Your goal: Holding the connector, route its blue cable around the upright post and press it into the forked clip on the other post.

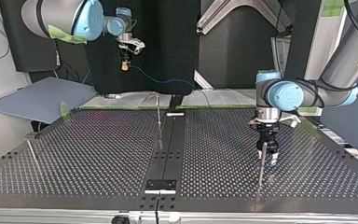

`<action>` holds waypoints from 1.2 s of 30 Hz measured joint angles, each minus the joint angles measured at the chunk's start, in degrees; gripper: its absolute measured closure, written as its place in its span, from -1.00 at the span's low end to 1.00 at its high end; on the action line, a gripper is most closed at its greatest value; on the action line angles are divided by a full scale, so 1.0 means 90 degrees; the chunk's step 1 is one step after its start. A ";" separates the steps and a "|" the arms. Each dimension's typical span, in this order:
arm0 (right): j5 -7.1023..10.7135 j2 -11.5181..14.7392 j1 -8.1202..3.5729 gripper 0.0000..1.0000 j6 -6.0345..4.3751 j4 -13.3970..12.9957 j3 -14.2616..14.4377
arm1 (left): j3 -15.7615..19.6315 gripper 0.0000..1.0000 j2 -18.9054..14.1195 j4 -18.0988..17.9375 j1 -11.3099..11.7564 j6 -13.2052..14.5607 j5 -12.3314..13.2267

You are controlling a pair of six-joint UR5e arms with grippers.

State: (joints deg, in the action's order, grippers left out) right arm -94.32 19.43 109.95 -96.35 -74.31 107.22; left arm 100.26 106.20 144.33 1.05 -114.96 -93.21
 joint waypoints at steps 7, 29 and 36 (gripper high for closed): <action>0.0005 -0.0002 -0.0052 1.00 0.0089 0.0069 -0.0155 | 0.0000 -0.96 0.0000 0.0000 -0.0012 0.0000 0.0000; 0.0069 0.0000 -0.0046 1.00 0.0257 0.0126 -0.0217 | 0.0000 -0.96 -0.0011 0.0869 -0.0495 -0.0028 0.0032; 0.0069 -0.0001 -0.0035 1.00 0.0264 0.0155 -0.0218 | 0.0003 -0.96 -0.0062 0.1281 -0.0621 0.0081 -0.0117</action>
State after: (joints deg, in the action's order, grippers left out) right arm -93.70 19.41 109.63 -93.98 -72.92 105.26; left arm 100.29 105.64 155.85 -4.54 -114.23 -94.26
